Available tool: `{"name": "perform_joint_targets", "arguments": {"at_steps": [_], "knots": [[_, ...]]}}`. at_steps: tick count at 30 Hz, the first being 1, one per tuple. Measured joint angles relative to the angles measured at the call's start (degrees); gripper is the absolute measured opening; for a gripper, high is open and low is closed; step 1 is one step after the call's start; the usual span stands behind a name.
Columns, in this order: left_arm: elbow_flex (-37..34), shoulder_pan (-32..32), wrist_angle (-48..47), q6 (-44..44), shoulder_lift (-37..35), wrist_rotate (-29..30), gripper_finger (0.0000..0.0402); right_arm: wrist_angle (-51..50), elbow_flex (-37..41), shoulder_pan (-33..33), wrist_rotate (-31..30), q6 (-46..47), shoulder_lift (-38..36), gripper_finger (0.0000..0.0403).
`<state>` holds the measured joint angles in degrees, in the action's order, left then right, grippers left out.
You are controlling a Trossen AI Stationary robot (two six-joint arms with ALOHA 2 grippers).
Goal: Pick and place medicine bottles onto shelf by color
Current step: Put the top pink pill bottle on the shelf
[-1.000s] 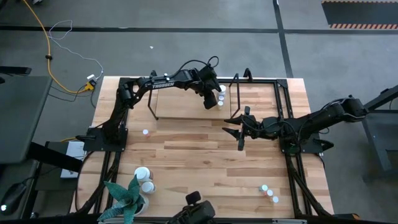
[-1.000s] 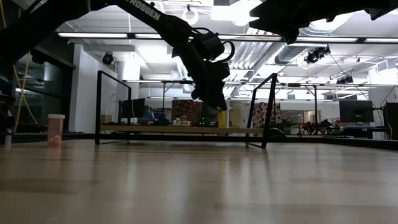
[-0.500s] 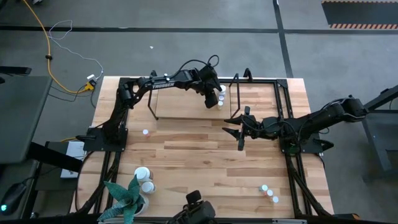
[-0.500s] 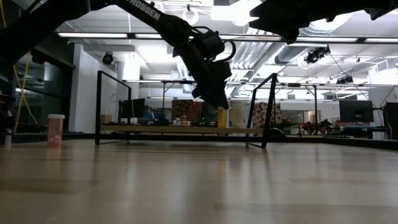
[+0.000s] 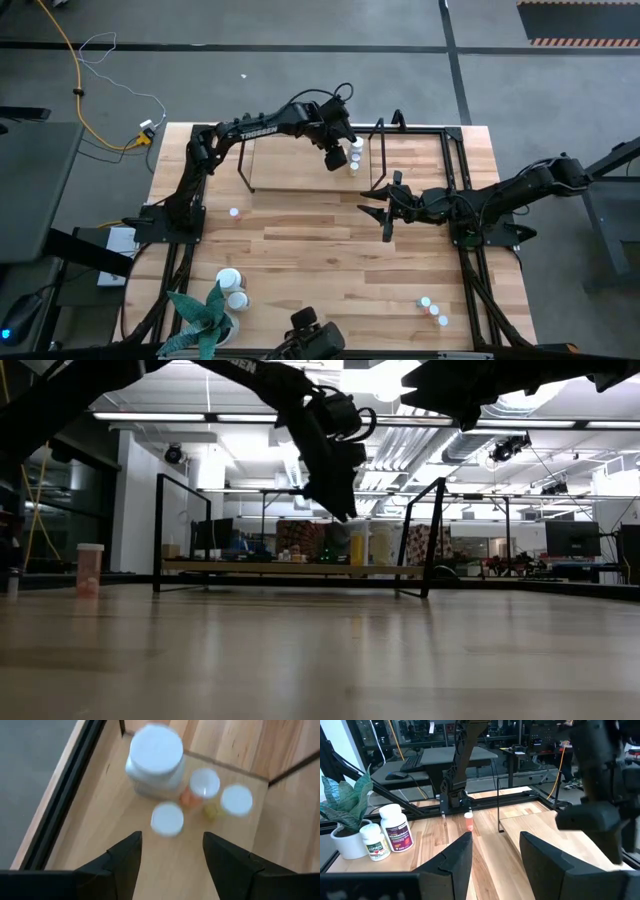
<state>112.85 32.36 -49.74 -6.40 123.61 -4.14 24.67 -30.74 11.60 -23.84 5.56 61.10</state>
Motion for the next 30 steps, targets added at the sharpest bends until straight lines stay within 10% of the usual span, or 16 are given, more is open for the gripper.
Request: {"name": "perform_joint_targets", "arguments": {"at_steps": [13,24,30], "knots": [[-1.62,-3.98,-3.89,5.36,-11.44,-5.04,0.0198,-0.18,0.0,0.0,0.13,-0.01,0.0,0.0156],[-42.86,-13.2,31.51,11.2,-42.8,-3.73,0.0197,-0.46,0.0,0.01,0.26,0.25,0.0,0.0156],[-61.28,-18.19,34.21,13.81,-58.09,-3.29,0.0197,-0.52,0.0,0.0,0.25,1.05,0.0,0.0156]]}}
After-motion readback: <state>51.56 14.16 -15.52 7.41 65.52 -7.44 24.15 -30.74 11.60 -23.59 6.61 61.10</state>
